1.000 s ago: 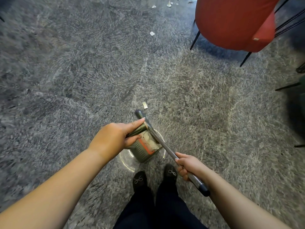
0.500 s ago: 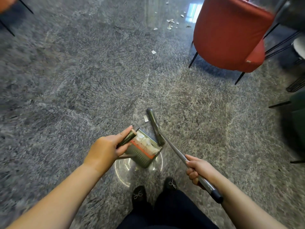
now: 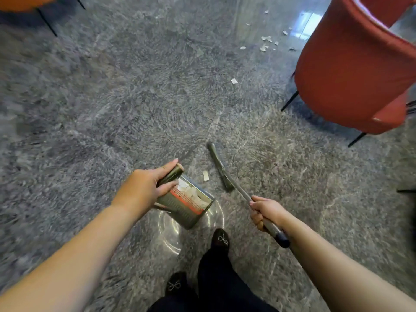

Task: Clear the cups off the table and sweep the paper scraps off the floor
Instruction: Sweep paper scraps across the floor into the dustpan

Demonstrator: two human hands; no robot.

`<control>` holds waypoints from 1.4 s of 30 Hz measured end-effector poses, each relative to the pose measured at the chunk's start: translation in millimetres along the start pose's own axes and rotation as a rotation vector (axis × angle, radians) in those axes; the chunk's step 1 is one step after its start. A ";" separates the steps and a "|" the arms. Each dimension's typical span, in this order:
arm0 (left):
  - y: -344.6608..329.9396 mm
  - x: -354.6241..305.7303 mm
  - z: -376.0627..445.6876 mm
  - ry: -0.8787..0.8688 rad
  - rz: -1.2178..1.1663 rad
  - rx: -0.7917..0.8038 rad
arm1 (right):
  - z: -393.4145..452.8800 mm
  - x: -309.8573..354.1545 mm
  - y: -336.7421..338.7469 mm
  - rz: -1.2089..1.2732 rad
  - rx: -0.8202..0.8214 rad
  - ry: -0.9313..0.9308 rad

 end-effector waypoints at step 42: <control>40.2 -49.1 26.4 -0.059 -0.055 -0.289 | 0.7 101.6 18.7 0.068 0.118 -0.032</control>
Point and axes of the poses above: each hand's wrist, its own z-axis towards the middle knuckle, its own y-axis out of the back of the hand, x = y × z, the point moved 5 cm from there along z, towards the middle knuckle, and after that the axes turned 11 degrees about y, right-handed, at the moved point
